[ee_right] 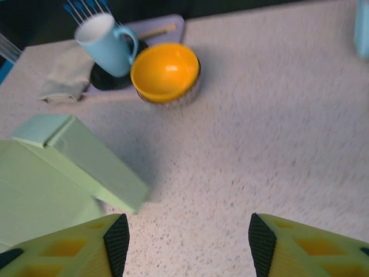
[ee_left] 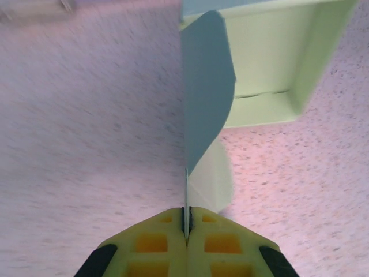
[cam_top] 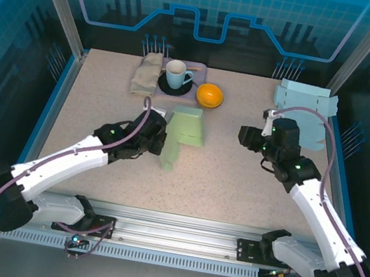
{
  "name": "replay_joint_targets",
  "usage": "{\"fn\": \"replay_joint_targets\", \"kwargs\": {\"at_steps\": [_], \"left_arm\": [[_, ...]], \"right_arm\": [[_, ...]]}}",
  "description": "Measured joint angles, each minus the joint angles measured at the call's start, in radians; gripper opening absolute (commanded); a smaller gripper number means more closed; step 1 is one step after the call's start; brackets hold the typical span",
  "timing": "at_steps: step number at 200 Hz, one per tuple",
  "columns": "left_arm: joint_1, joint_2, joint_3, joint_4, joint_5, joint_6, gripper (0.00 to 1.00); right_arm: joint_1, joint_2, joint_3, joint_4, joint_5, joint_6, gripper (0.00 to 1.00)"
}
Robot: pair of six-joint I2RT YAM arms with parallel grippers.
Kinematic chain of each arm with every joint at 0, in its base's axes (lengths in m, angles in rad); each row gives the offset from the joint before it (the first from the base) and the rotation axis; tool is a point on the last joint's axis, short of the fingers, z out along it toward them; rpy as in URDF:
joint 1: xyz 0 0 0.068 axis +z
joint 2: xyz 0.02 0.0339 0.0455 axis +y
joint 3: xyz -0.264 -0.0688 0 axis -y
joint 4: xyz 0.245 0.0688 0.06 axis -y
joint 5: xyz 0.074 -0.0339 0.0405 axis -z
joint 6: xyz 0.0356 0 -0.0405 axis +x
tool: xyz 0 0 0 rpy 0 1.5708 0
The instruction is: Fold the paper box
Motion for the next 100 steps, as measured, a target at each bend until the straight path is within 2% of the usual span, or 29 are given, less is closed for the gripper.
{"fn": "replay_joint_targets", "kwargs": {"at_steps": [35,65,100], "left_arm": [[0.0,0.021,0.295,-0.326,-0.077,0.241,0.0],[-0.017,0.124,0.567,-0.594,-0.154,0.354,0.0],[-0.125,0.286,0.632,-0.792,-0.29,0.428,0.01]], "right_arm": [[-0.003,-0.056,0.037,-0.064,-0.04,-0.143,0.6],[-0.003,-0.079,0.023,-0.086,-0.082,-0.194,0.6],[-0.003,-0.116,-0.043,-0.08,-0.095,-0.201,0.6]]}}
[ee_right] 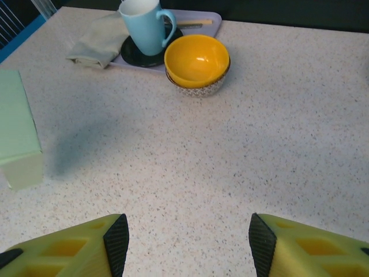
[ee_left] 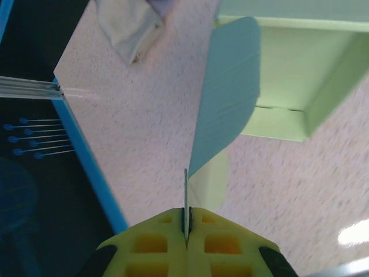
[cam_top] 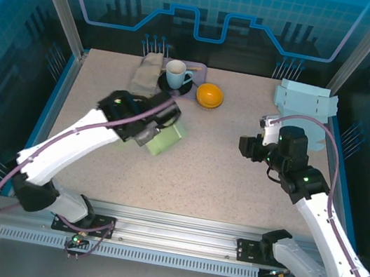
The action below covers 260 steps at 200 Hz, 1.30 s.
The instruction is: Fold the paper box
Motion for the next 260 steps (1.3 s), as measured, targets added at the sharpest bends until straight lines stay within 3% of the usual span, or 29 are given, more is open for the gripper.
{"fn": "replay_joint_targets", "kwargs": {"at_steps": [70,112,135,152,166,216,240,260], "left_arm": [[-0.148,0.272,0.011,-0.076,-0.095,0.095,0.03],[-0.152,0.473,0.203,-0.03,-0.077,0.128,0.05],[-0.143,0.543,0.33,0.023,-0.055,0.148,0.14],[-0.133,0.574,0.382,0.06,-0.045,0.154,0.37],[-0.116,0.586,0.388,0.089,-0.034,0.163,0.45],[-0.019,0.505,0.289,0.201,0.041,0.117,0.56],[0.066,0.323,0.109,0.286,0.164,0.024,0.6],[0.212,0.102,-0.079,0.383,0.322,-0.086,0.65]], "right_arm": [[-0.009,-0.111,-0.12,0.032,0.021,0.02,0.63],[-0.03,-0.161,-0.174,0.043,0.058,0.039,0.65],[-0.044,-0.165,-0.195,0.045,0.061,0.046,0.65],[-0.047,-0.164,-0.203,0.043,0.06,0.048,0.66],[-0.048,-0.163,-0.204,0.044,0.06,0.049,0.66],[-0.048,-0.107,-0.204,0.057,0.043,0.037,0.65],[-0.042,-0.04,-0.195,0.068,0.027,0.027,0.65],[-0.01,0.06,-0.148,0.066,0.027,0.012,0.64]]}}
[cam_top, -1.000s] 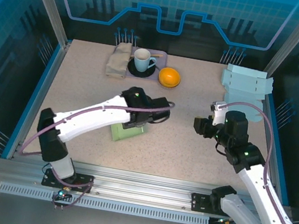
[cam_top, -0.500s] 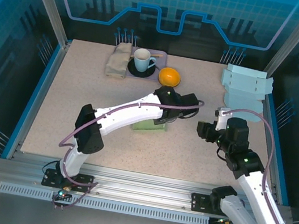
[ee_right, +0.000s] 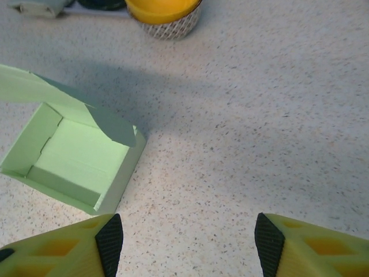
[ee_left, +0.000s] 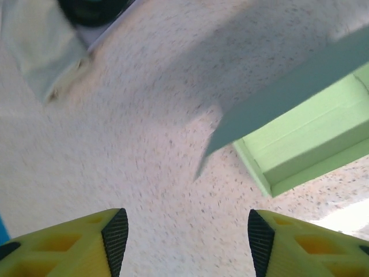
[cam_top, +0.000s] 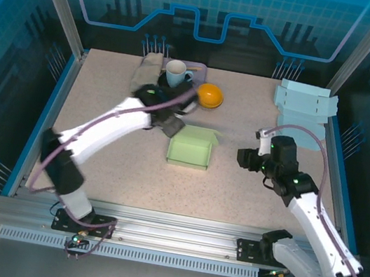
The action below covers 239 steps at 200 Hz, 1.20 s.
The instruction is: Fold the paper box
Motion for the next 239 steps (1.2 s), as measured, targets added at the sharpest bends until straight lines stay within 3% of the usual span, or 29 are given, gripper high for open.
{"fn": "replay_joint_targets", "kwargs": {"at_steps": [32,58,95,135,172,239], "left_arm": [[0.272,-0.298,-0.299,0.219,0.226,-0.262,0.75],[0.361,-0.347,-0.458,0.354,0.369,-0.486,0.8],[0.377,-0.2,-0.463,0.439,0.499,-0.752,0.87],[0.377,-0.137,-0.462,0.509,0.514,-0.958,0.93],[0.362,-0.091,-0.443,0.552,0.514,-1.035,0.92],[0.303,0.019,-0.398,0.569,0.514,-1.062,0.91]], "right_arm": [[0.076,0.163,0.117,-0.018,0.0,-0.033,0.65],[0.096,0.267,0.196,-0.024,-0.006,-0.045,0.64],[0.108,0.365,0.258,-0.045,-0.039,-0.047,0.62],[0.158,0.409,0.266,-0.032,-0.052,-0.047,0.59],[0.173,0.443,0.259,0.043,-0.052,-0.047,0.55],[0.177,0.518,0.228,0.141,-0.021,-0.045,0.49]]}}
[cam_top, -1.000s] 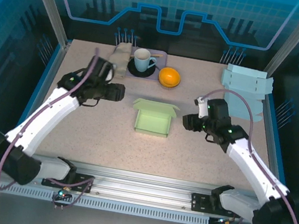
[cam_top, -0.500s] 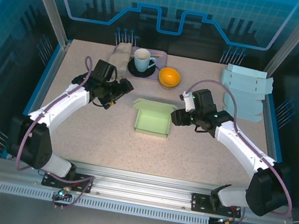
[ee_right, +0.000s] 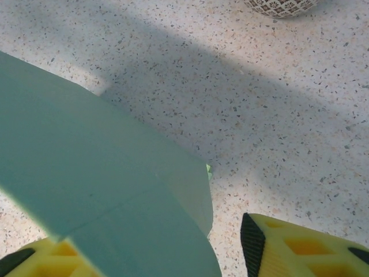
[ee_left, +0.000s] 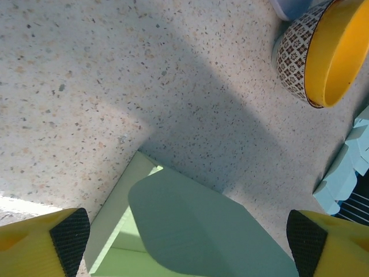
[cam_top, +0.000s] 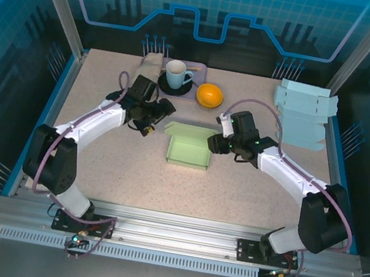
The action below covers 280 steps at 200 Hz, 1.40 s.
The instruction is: Fold the paper box
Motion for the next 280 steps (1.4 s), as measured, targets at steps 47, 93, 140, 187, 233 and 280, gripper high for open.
{"fn": "replay_joint_targets", "kwargs": {"at_steps": [47,93,140,187,233,280], "left_arm": [[-0.057,0.042,0.045,0.008,-0.003,-0.018,0.9],[-0.104,0.077,0.066,0.014,-0.003,-0.033,0.89],[-0.138,0.09,0.119,-0.018,-0.023,-0.022,0.89],[-0.141,0.089,0.132,-0.018,-0.034,-0.018,0.77],[-0.159,0.09,0.122,-0.003,-0.039,-0.016,0.62],[-0.194,0.089,0.098,0.026,-0.08,-0.014,0.61]], "right_arm": [[0.012,0.028,0.0,0.036,-0.002,0.04,0.33],[0.029,0.051,0.0,0.037,-0.002,0.114,0.22],[0.063,0.051,0.001,0.035,0.053,0.161,0.18],[0.065,0.051,0.011,0.03,0.071,0.167,0.17],[0.071,0.051,0.011,0.027,0.091,0.199,0.17],[0.071,0.039,-0.011,0.06,0.147,0.269,0.18]]}}
